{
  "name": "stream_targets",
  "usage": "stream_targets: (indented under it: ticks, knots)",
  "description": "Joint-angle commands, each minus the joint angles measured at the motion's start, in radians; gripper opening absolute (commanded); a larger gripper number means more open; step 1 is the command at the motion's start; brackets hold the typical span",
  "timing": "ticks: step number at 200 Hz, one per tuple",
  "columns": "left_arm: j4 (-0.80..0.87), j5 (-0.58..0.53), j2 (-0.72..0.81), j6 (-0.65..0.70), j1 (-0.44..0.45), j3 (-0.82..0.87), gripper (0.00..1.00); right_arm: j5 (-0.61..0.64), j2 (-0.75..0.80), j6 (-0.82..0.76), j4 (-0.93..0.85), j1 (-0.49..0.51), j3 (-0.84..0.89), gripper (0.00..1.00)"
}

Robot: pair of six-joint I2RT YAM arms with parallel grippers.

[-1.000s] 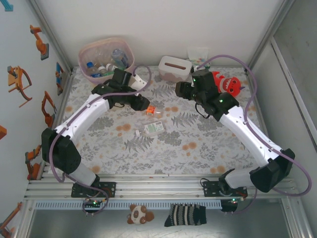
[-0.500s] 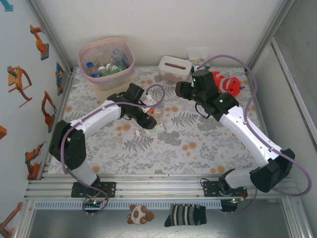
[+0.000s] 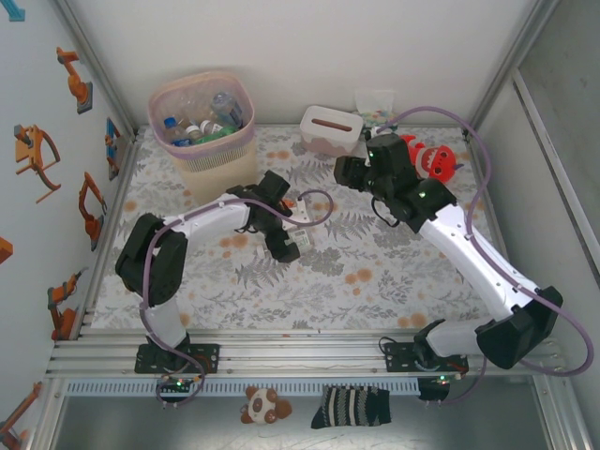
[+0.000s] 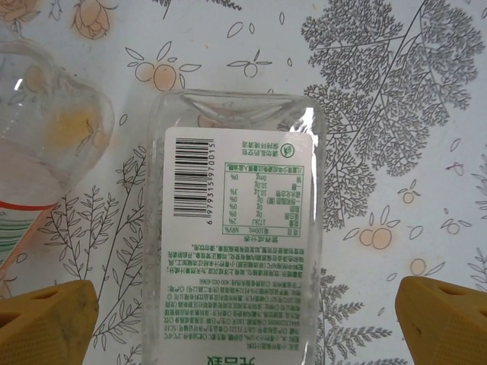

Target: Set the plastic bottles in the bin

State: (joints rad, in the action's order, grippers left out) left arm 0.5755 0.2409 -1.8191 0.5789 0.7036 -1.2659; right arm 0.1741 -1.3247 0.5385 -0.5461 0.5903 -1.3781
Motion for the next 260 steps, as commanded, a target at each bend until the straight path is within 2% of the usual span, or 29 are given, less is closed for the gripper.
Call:
stream_targets:
  ticks: [1,41,106,213,260]
  knots:
    - [-0.002,0.010,-0.042,0.053,0.007,-0.009,0.99,0.027,0.031,0.020,-0.005,-0.006,0.014,0.68]
    - [0.011,0.033,-0.083,0.047,0.010,-0.024,0.95,0.034,0.046,0.020,-0.006,-0.006,0.027,0.68]
    - [0.008,-0.006,-0.097,0.044,0.017,-0.022,0.75,0.042,0.062,0.020,-0.003,-0.006,0.030,0.68]
    - [0.013,-0.027,-0.064,0.050,0.020,-0.013,0.67,0.041,0.063,0.021,-0.003,-0.006,0.033,0.68]
    - [-0.006,0.034,0.034,-0.003,0.004,-0.009,0.67,0.026,0.061,0.020,0.004,-0.006,0.036,0.68]
